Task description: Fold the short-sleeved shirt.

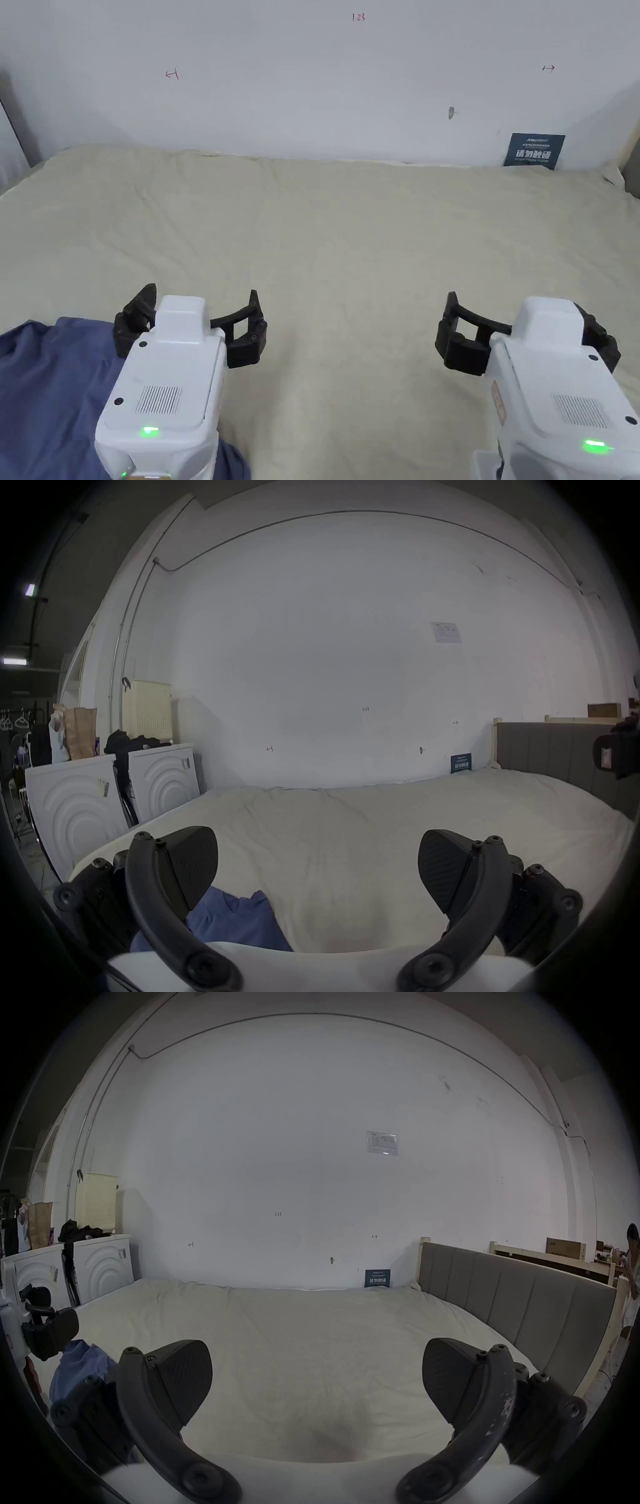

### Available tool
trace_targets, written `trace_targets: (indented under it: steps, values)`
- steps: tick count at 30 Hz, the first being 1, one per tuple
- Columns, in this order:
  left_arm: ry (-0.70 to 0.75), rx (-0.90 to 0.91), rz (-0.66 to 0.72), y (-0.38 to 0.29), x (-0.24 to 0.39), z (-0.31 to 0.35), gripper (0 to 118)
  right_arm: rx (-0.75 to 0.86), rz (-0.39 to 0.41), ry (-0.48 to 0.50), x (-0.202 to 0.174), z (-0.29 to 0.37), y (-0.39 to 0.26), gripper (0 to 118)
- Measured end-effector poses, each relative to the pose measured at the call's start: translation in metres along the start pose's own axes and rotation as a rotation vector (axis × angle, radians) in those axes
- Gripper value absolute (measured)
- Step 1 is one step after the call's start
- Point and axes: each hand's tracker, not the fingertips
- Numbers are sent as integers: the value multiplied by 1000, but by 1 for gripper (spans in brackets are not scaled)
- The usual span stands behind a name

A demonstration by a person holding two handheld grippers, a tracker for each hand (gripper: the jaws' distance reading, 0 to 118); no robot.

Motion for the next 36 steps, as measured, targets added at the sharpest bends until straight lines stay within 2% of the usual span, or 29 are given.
trace_targets:
  steps: [9, 32, 33, 34, 36]
  values:
    - [3, -14, 60, 1, -7, -2, 117, 9, 16, 18, -2, 2, 4, 118]
    - [16, -30, 50, 1, -9, -5, 114, 15, 40, 34, -6, 2, 9, 118]
    - [15, -29, 49, 1, -9, -5, 113, 14, 37, 36, -5, 2, 9, 116]
    - [14, -29, 48, 1, -9, -5, 109, 10, 34, 38, -5, 3, 10, 107]
    - [9, -30, 46, 1, -8, -4, 107, 6, 33, 37, -4, 3, 11, 103]
